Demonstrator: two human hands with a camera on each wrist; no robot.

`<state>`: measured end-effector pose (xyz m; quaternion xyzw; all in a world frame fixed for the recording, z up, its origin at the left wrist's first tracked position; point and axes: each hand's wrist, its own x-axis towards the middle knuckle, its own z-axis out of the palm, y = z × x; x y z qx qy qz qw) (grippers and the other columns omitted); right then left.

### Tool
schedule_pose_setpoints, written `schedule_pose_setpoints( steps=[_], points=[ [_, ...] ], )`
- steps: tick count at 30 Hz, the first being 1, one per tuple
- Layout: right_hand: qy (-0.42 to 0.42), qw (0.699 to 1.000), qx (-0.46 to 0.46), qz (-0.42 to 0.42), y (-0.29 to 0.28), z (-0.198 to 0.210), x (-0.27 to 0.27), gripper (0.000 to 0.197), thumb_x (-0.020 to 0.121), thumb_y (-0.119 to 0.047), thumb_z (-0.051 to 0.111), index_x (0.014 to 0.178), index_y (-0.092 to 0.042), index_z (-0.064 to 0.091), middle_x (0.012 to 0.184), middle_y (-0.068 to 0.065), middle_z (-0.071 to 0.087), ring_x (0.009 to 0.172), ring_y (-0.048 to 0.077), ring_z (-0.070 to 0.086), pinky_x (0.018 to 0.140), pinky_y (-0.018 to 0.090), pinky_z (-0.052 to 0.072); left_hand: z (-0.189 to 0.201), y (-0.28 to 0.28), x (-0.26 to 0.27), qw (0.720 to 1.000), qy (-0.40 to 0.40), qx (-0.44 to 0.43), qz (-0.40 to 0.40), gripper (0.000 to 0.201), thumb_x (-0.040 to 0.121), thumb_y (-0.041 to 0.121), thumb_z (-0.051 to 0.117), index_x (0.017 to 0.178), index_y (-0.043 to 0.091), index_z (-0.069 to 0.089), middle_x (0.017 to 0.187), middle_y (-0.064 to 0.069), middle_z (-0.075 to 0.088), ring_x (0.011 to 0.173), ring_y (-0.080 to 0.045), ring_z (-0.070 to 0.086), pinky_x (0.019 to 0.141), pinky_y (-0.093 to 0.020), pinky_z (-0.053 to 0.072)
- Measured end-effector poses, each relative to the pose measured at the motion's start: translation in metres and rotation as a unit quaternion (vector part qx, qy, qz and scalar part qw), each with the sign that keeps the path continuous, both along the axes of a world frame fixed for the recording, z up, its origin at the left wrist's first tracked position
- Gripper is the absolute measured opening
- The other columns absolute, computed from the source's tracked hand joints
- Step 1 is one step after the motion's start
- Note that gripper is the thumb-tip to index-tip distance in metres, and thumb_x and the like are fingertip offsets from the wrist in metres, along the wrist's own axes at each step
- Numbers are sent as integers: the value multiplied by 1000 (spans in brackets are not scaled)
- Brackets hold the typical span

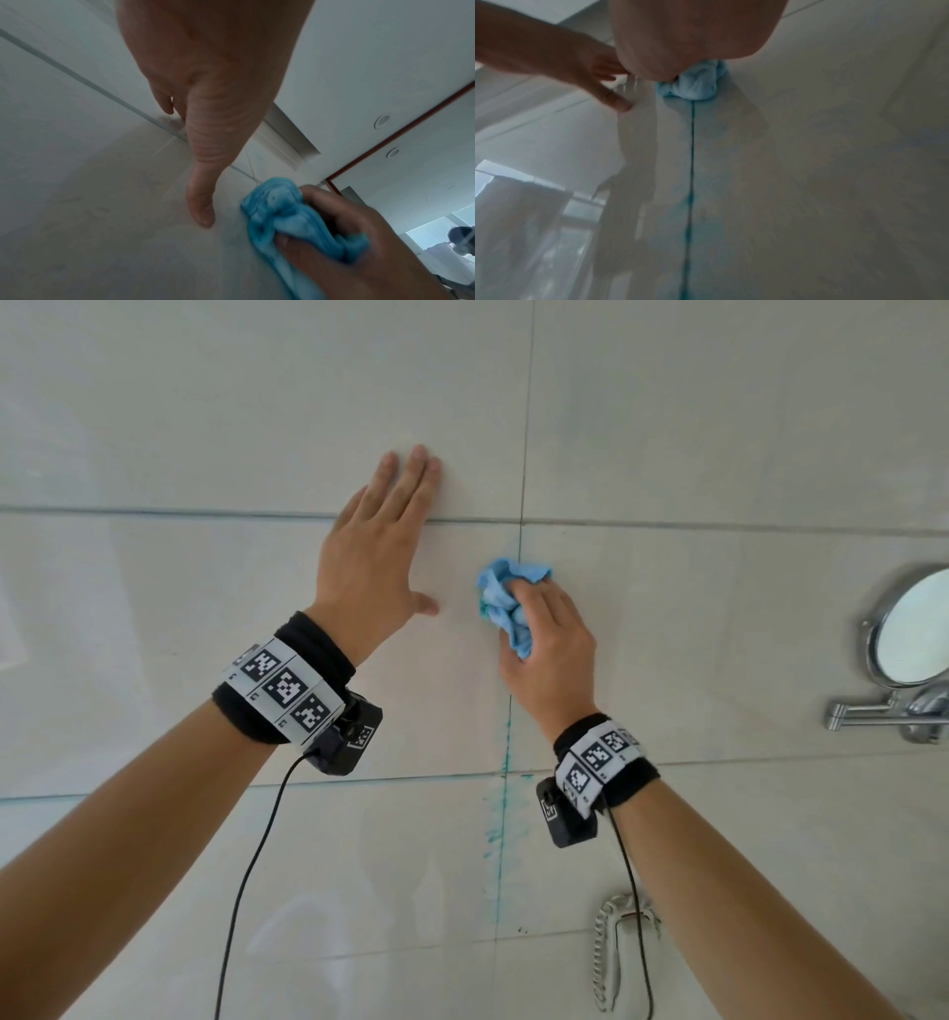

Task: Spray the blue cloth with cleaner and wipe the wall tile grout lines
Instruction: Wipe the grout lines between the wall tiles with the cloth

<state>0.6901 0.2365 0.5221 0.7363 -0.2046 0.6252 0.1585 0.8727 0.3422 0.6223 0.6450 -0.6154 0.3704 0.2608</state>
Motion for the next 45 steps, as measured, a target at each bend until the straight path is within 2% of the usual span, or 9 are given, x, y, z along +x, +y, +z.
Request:
schedule_pose_setpoints(
  steps=[3,7,11,15,24,27,32,42,45],
  points=[
    [79,996,-28,-3,0,-21,-5,41,81,-2,76,121,-5,70,116,6,69,111,25,64,88,33,58,0,0,0,1000,0,2,-3,143,64,41,96,167,18,-1,175,2,-4,161,-23,-3,129,-34,5],
    [144,986,-70,-37,-5,-4,-20,47,77,-2,79,123,-6,69,116,5,70,111,26,65,84,33,59,-1,0,0,1000,-1,2,-4,143,65,42,95,167,18,-2,175,3,-5,161,-22,-3,128,-33,4],
    [29,998,-34,-38,-10,29,-18,45,77,2,76,120,-4,68,114,8,69,105,26,63,81,32,56,-2,-2,1,1000,0,-4,-9,144,62,41,97,167,17,0,175,2,-2,161,-23,-2,129,-35,7],
    [-20,999,-13,-21,-8,17,-7,47,77,2,73,123,-5,68,114,8,68,105,27,63,85,30,53,-2,-2,1,1000,0,0,-6,145,63,41,96,167,17,-1,175,2,-3,161,-23,-3,129,-34,5],
    [107,994,-15,-20,1,-49,-24,40,80,0,73,120,-4,70,113,6,70,108,27,65,85,37,60,-4,-2,-3,1000,0,-3,-3,144,63,39,97,167,17,-1,175,2,-4,161,-24,-2,128,-34,5],
    [118,992,-8,-34,-3,-26,-31,44,80,-1,74,123,-6,69,115,5,70,108,26,65,81,37,61,-5,-2,-4,1000,-1,-3,-6,145,61,40,97,167,16,0,175,1,-2,161,-25,-1,128,-35,6],
    [-17,999,29,-35,-5,15,-23,42,80,-4,75,122,-8,68,111,4,70,101,22,64,80,30,54,-5,-3,-4,1000,1,-1,-3,146,61,40,97,167,16,0,175,1,-3,161,-25,-2,130,-37,8],
    [50,997,55,-21,12,-94,-15,41,81,-5,74,122,-5,69,115,6,69,105,21,62,84,31,59,-10,0,-12,1000,-16,-1,17,138,68,40,94,167,14,1,175,-2,-1,161,-27,1,131,-42,4],
    [87,995,44,-27,14,-92,-22,41,79,-1,76,120,-5,70,114,5,70,104,23,64,81,35,61,-22,3,-20,1000,-10,-3,8,136,70,39,94,167,14,2,175,-4,-1,161,-28,1,131,-43,4]
  ],
)
